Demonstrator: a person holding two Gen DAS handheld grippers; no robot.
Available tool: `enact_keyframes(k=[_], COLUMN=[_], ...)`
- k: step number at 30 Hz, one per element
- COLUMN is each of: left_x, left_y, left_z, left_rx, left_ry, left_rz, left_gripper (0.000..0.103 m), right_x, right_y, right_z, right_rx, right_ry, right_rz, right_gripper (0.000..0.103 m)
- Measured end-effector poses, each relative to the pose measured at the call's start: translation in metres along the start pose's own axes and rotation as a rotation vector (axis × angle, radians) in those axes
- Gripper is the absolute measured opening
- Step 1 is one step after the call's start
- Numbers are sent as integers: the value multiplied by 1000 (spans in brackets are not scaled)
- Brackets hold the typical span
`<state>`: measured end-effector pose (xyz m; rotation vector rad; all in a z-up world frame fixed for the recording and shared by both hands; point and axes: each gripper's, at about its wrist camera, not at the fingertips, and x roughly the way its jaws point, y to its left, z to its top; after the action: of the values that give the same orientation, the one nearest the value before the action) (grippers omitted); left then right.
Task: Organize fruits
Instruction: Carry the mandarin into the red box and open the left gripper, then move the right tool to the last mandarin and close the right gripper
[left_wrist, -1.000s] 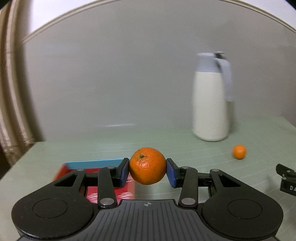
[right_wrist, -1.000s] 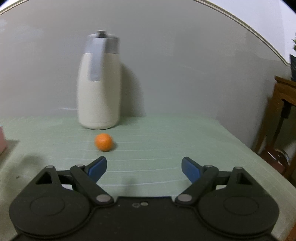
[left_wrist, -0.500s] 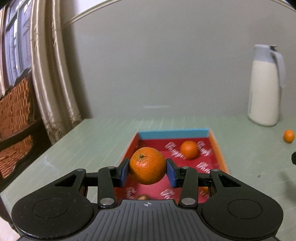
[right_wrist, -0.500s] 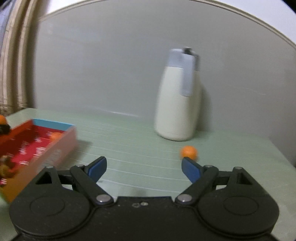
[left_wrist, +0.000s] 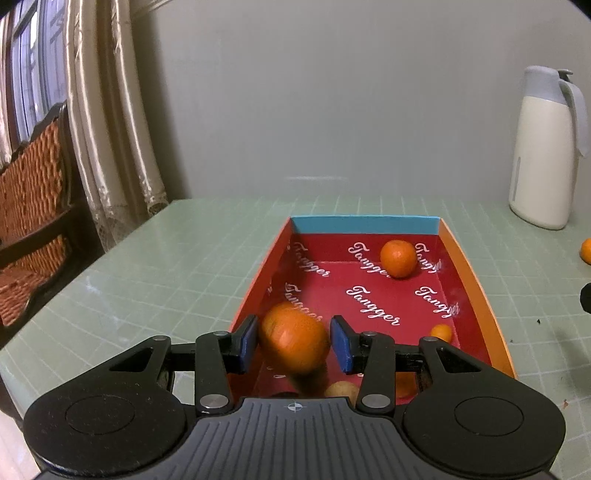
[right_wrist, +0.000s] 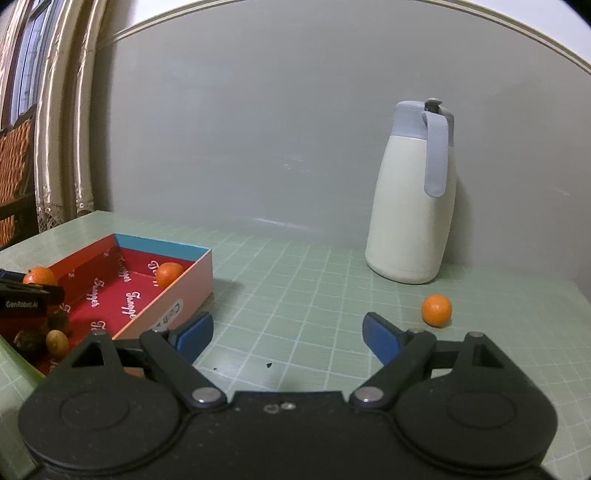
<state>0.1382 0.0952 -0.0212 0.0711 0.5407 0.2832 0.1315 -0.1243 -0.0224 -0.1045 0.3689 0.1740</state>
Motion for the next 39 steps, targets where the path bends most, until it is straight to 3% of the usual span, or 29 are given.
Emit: enact_keyframes(k=[10,12,14,22,27,33,39], left_x=[-7,-8,-11,-16,-19,-16,-9], left_y=[-3,-5,-7,-15,-20,-30,-32], left_z=[6,6,7,13,14,13,12], left_rx=[-26,-23,-25,-22,-20,16,19], left_ry=[-24,-33,-49,-68,-100,-156,-171], left_rz=[-20,-13,-5,-19,-11,5,14], left_gripper=[46,66,73,80,94,103,103], right_x=[6,7,9,16,21,29,44], right_y=[-1,-3,-5,-14,-20,-30,-43], right_z=[-2,-2,-3,-4,-3,-3,-4], right_rx=[-5,-1,5,29,38,48,52], right_ry=[16,20,23,34,43,59,89], right_rz=[-5,-10,-16,-28,-42,-62,-101], right_gripper=[88,88,88,88,88,88,88])
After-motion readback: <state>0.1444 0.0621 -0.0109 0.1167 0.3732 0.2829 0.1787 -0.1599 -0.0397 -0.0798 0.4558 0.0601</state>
